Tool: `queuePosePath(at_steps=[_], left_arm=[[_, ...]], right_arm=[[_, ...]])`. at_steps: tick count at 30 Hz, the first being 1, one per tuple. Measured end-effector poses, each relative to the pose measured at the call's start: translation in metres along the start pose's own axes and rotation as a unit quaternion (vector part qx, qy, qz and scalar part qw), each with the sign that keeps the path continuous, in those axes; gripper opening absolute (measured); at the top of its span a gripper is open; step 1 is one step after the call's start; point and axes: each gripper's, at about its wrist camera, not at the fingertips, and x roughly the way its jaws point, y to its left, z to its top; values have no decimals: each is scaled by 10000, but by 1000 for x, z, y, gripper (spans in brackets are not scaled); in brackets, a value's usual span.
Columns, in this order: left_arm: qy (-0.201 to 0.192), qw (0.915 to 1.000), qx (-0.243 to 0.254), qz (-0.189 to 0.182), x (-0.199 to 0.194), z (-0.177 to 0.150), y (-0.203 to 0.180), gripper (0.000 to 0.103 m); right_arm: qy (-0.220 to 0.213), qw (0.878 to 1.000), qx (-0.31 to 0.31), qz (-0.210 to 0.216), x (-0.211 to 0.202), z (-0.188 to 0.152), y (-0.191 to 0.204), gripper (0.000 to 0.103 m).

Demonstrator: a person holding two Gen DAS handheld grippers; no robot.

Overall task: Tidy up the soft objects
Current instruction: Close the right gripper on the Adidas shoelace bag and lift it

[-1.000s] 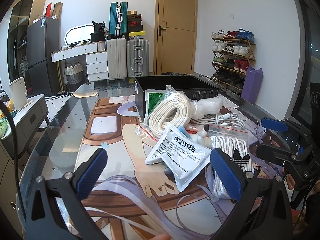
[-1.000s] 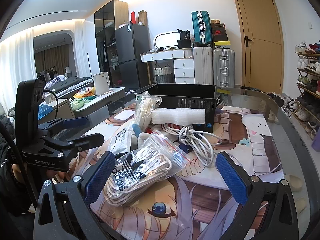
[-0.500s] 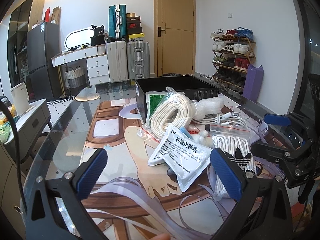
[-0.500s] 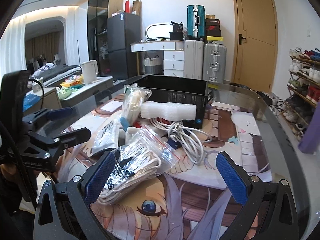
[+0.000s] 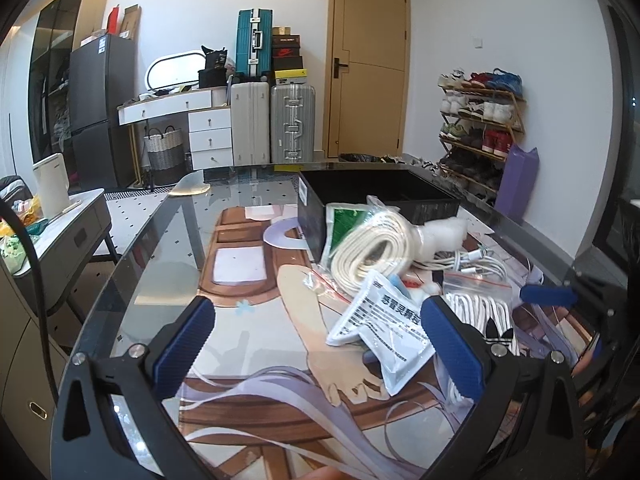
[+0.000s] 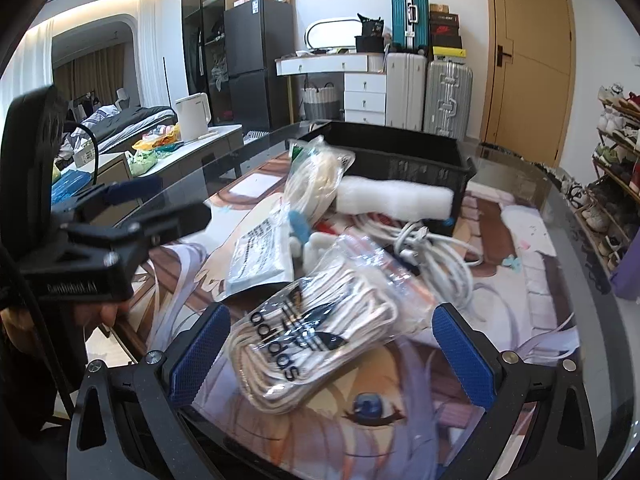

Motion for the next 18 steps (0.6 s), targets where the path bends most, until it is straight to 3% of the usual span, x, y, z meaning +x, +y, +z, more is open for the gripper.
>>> queuePosePath(at_steps=[9, 18], left_arm=[[20, 10000, -6, 48, 1, 0, 3, 103], [62, 10000, 32, 43, 2, -1, 1, 103]], right_arm=[[239, 9992, 250, -209, 18, -2, 5, 103], [546, 9983, -7, -200, 16, -2, -17, 103]])
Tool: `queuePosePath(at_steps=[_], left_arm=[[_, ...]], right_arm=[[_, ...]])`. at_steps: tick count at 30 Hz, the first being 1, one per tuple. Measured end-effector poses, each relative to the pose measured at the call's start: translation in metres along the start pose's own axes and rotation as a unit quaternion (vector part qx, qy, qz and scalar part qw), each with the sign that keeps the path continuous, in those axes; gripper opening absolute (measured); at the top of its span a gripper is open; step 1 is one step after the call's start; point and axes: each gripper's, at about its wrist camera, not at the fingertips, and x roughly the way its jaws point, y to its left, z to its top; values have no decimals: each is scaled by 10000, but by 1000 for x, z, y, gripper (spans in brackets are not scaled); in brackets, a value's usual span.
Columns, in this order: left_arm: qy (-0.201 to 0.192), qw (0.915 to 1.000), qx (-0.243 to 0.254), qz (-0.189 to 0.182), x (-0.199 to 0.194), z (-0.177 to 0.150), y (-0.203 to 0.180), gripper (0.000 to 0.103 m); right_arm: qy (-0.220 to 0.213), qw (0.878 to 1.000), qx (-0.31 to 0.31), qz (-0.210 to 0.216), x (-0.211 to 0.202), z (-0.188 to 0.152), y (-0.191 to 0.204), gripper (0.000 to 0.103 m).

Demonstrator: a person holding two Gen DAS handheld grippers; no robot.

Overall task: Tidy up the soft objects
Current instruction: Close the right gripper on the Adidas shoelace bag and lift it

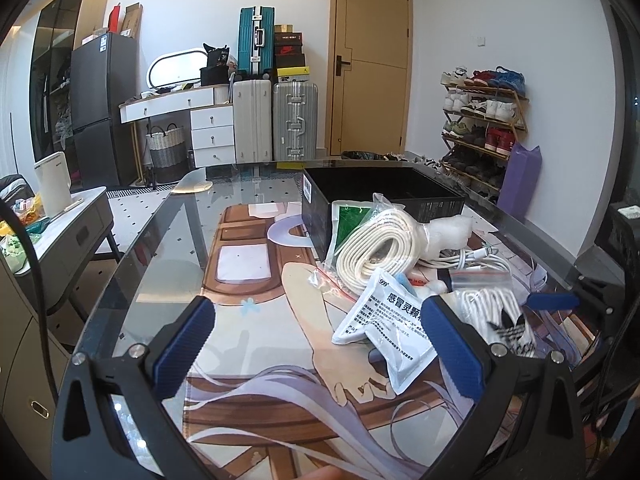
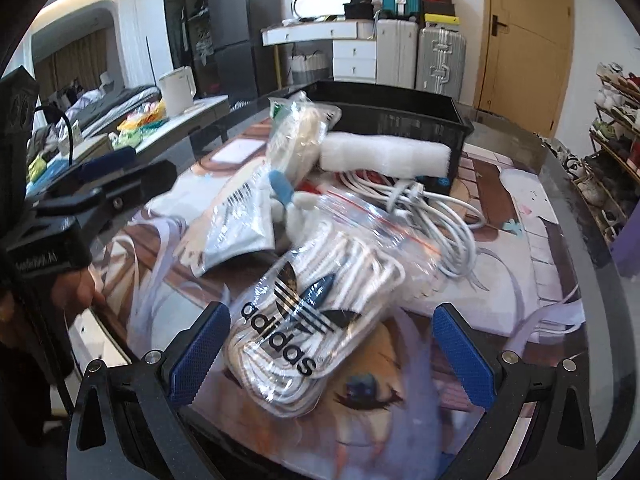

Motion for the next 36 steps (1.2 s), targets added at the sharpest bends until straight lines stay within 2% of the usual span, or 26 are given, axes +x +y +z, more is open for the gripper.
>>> queuePosePath(at_steps=[4, 7, 9, 14, 18, 26, 28, 30, 32, 34, 36], left_arm=[[21, 10000, 12, 9, 2, -1, -2, 103], [35, 10000, 49, 11, 2, -1, -3, 103], [27, 10000, 72, 14, 1, -1, -4, 103], [51, 10000, 63, -3, 2, -1, -3, 103], [95, 9999, 1, -38, 3, -2, -2, 103], [216, 9997, -20, -129, 7, -4, -3, 103], [223, 9997, 20, -122, 7, -5, -4, 103], [233, 9997, 46, -116, 7, -5, -6, 103], [275, 9995, 84, -122, 8, -5, -8, 103], [329, 9993, 144, -106, 9, -5, -10, 103], [390, 9990, 217, -102, 10, -5, -12, 103]], right_arm=[[5, 9998, -64, -177, -6, -5, -11, 103], [-206, 9998, 11, -55, -12, -7, -7, 103], [-175, 9998, -14, -26, -6, -7, 3, 103], [-14, 9993, 4, -374, 13, -11, 17, 103], [-34, 9989, 371, -285, 16, -12, 2, 102], [-40, 9981, 583, -200, 18, -13, -9, 102], [-90, 9981, 558, -236, 16, -14, -8, 96], [-192, 9981, 547, -194, 9, -16, -9, 72], [-242, 9978, 624, -35, 6, -15, -11, 59], [-306, 9972, 666, 157, 4, -16, -12, 53], [-344, 9980, 514, 103, 2, -16, -9, 49]])
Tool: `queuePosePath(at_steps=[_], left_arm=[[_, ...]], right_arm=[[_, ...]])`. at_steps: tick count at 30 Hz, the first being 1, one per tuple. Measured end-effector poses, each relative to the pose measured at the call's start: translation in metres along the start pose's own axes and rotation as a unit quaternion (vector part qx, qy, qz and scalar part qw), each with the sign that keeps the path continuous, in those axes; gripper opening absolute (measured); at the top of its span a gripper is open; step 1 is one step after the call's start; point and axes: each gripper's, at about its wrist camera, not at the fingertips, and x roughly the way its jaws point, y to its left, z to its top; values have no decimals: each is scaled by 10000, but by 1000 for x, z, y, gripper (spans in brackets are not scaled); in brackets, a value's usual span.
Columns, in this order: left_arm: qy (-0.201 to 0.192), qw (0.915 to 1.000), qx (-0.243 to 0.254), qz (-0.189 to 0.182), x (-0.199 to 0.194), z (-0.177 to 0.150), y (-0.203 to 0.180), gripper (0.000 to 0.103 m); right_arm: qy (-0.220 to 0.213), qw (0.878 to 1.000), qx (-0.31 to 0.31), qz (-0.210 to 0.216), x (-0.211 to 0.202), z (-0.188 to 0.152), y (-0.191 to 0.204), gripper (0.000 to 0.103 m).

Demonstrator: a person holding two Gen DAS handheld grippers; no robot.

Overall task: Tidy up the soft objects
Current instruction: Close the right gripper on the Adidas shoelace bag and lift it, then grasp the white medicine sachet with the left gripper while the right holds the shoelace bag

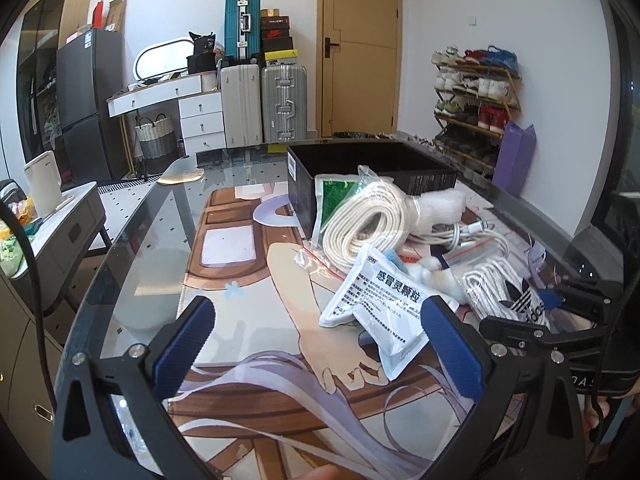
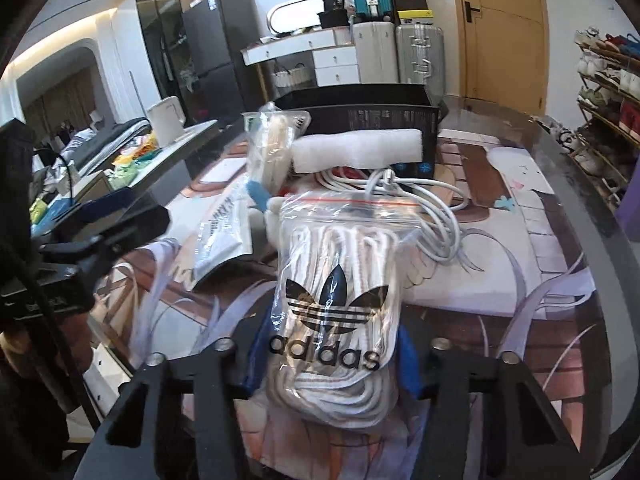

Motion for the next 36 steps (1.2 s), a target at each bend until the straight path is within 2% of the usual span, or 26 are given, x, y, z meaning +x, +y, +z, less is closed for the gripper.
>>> queuePosePath(at_steps=[6, 10, 14, 17, 22, 29, 36], left_arm=[[75, 9999, 91, -50, 1, 1, -6, 103], [152, 9997, 74, -158, 3, 1, -8, 103], [507, 9981, 189, -292, 13, 3, -10, 103], [638, 9964, 223, -521, 16, 6, -10, 103], [748, 9940, 566, -565, 21, 11, -15, 103], [1011, 9863, 936, -906, 32, 12, -26, 103], [1171, 9830, 1111, -877, 45, 15, -35, 103]], right_arm=[[-316, 9988, -370, -50, -15, 3, 8, 46], [-639, 9973, -370, 14, -32, 6, 6, 46], [-764, 9968, -245, 37, -41, 9, 1, 46], [-800, 9966, -181, 62, -45, 10, -2, 46], [-807, 9966, -149, 79, -47, 10, -5, 46], [-830, 9964, -169, 86, -48, 11, -6, 46], [-811, 9965, -196, 105, -46, 13, -7, 46]])
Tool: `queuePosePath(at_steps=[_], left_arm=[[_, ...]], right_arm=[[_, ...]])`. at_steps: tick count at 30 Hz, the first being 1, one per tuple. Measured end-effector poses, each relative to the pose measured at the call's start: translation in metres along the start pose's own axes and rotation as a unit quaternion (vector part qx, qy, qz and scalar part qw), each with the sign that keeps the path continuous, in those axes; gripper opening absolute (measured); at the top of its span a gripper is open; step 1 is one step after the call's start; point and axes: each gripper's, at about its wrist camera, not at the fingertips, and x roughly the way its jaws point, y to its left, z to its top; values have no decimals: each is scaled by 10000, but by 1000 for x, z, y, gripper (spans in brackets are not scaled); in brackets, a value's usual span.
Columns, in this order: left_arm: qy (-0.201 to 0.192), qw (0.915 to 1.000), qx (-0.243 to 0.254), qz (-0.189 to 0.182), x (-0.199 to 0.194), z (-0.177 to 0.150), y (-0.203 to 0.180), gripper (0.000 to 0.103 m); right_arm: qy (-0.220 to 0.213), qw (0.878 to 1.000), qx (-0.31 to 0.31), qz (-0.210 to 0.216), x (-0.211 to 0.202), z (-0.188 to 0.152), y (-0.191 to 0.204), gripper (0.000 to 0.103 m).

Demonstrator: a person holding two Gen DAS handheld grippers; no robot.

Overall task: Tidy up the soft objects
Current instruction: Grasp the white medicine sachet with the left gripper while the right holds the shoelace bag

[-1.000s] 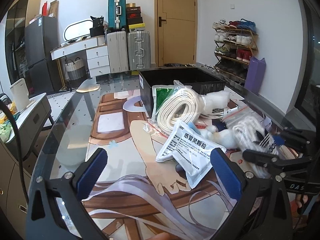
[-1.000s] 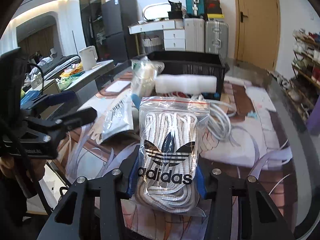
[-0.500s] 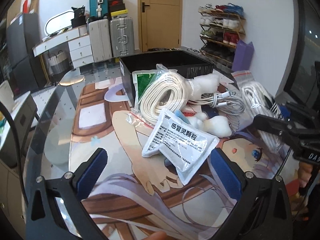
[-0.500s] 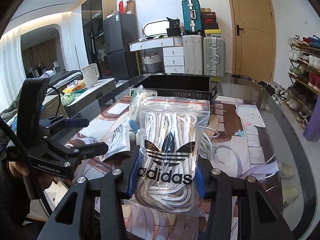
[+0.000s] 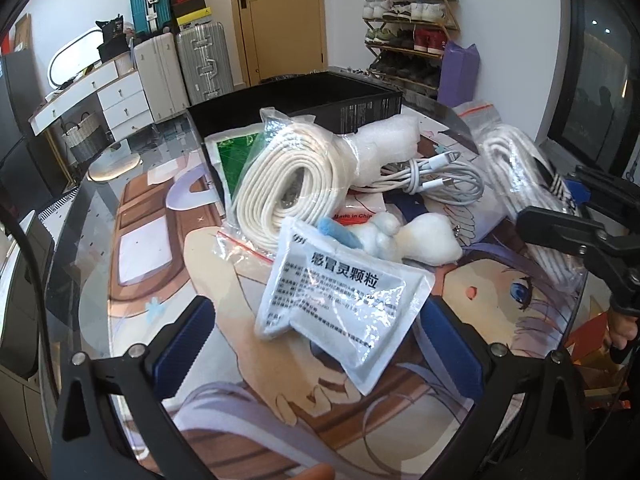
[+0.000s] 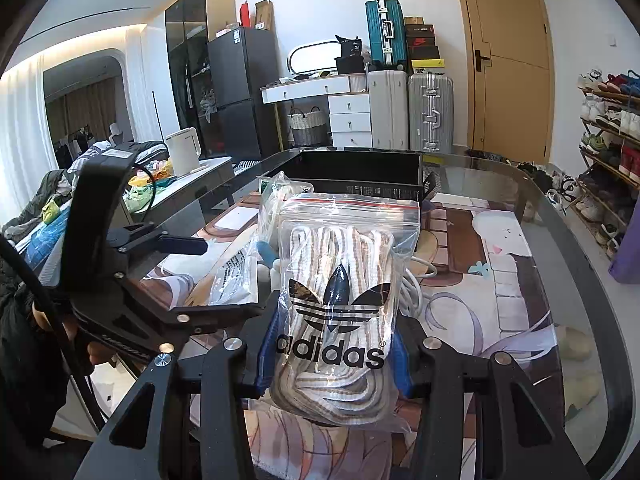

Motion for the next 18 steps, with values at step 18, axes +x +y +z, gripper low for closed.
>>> queuePosePath(at_steps=[18], left_arm=[[287, 9993, -61, -210, 16, 11, 6, 66]], right_arm=[[9, 10000, 44, 28, 1, -1, -1, 46]])
